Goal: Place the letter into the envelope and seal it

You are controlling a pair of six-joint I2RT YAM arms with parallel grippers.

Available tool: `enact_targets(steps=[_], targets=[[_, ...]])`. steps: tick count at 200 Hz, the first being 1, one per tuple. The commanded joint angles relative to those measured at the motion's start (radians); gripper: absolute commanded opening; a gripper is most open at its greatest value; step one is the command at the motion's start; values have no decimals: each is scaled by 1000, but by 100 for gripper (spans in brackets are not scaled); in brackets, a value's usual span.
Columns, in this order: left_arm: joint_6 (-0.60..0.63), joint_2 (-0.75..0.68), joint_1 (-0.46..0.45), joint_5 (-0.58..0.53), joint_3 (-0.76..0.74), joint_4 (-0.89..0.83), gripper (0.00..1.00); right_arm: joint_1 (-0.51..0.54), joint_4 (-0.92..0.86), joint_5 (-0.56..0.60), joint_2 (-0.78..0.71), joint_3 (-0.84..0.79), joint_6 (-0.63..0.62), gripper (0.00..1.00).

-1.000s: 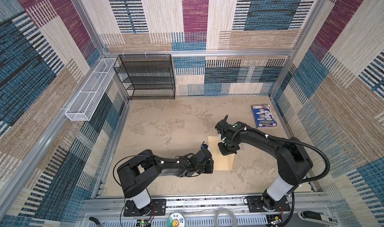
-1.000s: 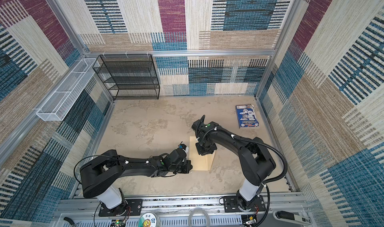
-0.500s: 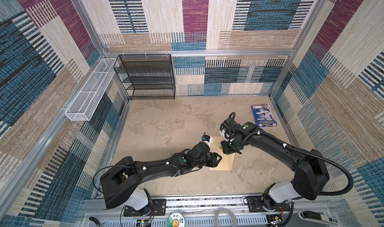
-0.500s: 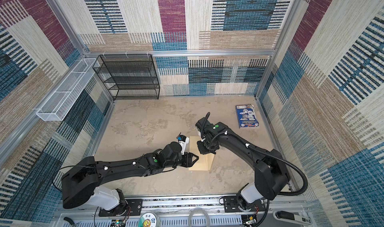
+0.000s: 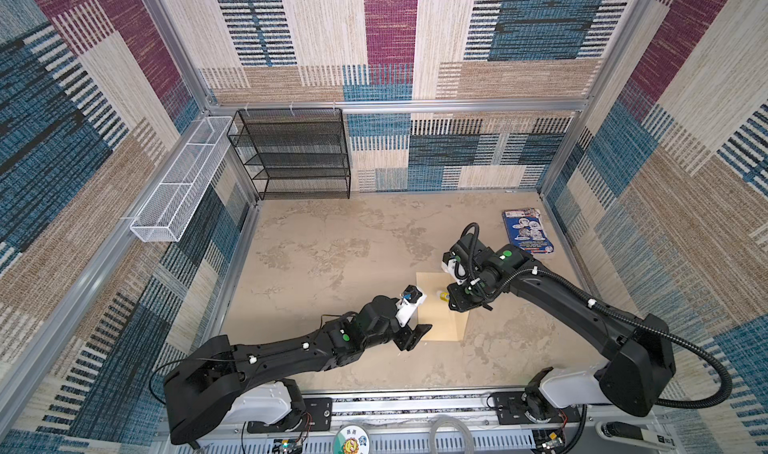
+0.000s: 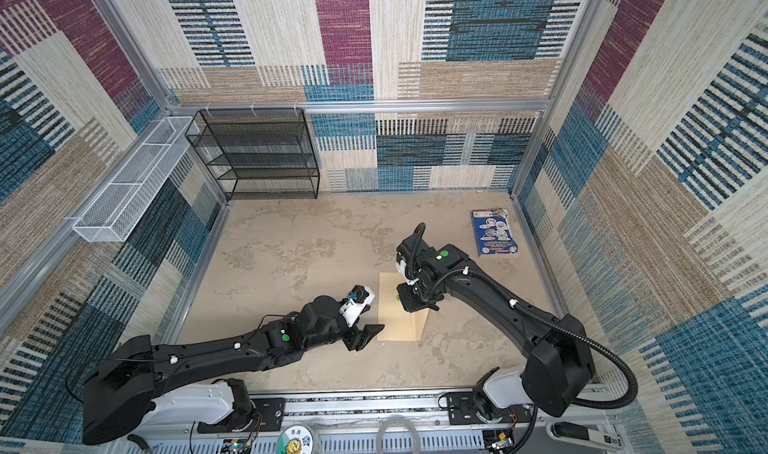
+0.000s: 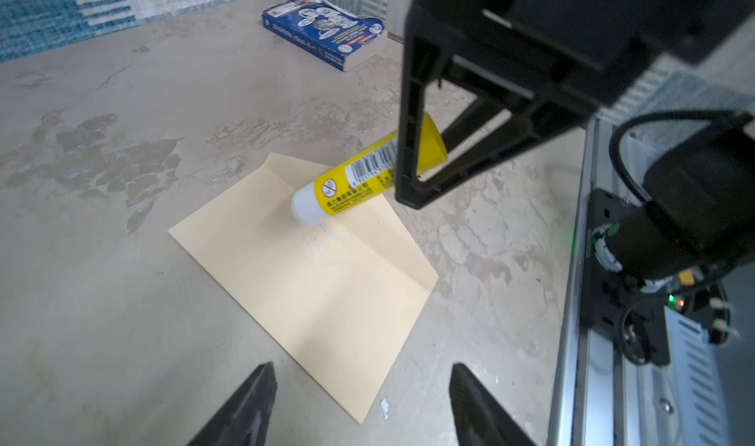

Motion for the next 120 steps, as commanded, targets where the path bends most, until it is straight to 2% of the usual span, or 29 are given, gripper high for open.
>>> enact_targets(steps=[1,48,120], targets=[[277,24,1,84,36,83,71,0,-7,-55,-3,9,-27,0],[462,159,1,105,115,91,70,4,-3,-100,-13,9,-41,0],[568,254,10,14,146,157,67,8,7,-148,-34,-16,-48,0]])
